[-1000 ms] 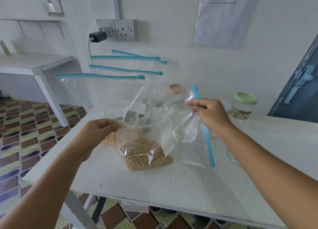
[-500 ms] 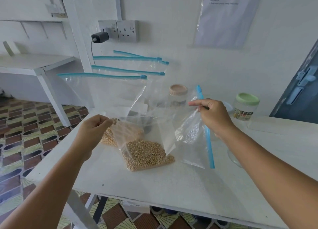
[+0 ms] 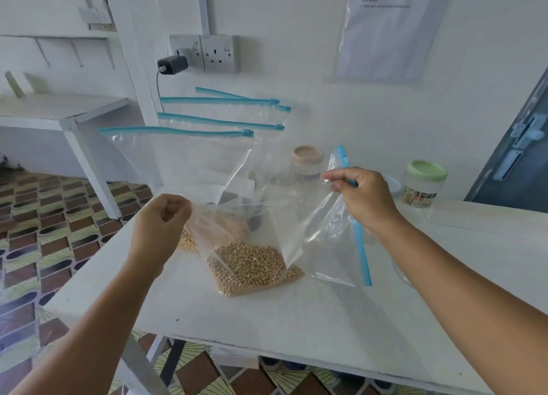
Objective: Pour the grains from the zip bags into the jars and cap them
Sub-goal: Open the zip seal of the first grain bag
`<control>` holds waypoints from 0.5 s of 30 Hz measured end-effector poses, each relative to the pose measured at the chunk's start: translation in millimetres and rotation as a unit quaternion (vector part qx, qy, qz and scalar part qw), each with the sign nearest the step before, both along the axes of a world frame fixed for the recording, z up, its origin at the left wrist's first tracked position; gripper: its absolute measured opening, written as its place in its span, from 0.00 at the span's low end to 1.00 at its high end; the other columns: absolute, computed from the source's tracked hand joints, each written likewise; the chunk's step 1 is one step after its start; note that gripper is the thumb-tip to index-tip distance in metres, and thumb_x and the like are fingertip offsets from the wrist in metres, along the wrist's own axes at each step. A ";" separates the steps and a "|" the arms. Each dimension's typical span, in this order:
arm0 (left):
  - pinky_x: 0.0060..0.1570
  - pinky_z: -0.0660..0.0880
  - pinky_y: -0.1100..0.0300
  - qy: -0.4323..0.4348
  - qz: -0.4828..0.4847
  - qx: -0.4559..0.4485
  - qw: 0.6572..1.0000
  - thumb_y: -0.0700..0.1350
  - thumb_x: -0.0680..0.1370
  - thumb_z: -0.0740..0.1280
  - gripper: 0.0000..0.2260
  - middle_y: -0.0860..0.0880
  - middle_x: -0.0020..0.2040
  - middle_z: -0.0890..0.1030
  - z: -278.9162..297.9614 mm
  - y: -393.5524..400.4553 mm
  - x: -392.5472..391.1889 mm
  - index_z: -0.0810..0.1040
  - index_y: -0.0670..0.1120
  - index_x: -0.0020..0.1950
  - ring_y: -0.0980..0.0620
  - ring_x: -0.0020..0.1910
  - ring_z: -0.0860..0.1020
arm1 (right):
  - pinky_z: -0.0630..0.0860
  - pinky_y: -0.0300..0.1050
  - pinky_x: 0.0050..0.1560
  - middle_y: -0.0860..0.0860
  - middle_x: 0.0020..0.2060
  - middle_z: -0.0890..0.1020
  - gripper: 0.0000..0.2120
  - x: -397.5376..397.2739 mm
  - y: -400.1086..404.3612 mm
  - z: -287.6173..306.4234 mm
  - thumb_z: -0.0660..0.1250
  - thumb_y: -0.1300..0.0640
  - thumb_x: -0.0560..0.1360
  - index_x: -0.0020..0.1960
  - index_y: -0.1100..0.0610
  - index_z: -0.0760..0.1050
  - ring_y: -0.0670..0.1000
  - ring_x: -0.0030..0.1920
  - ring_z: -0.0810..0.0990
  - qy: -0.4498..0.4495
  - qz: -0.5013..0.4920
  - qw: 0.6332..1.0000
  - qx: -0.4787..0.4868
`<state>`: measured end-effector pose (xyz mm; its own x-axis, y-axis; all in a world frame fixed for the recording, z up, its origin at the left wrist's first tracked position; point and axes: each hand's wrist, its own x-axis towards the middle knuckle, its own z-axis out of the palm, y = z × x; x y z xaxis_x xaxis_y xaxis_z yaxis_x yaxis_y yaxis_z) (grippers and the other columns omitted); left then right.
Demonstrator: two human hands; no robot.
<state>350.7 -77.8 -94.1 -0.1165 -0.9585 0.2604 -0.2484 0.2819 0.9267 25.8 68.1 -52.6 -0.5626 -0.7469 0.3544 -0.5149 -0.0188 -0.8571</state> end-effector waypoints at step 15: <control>0.60 0.72 0.50 0.134 -0.169 0.077 0.973 0.36 0.81 0.69 0.08 0.40 0.54 0.79 -35.0 21.1 10.2 0.74 0.48 0.54 0.49 0.55 0.79 | 0.80 0.43 0.59 0.49 0.49 0.87 0.23 -1.7 4.7 -4.0 0.60 0.65 0.83 0.49 0.42 0.86 0.43 0.51 0.85 -0.018 0.014 1.000 0.009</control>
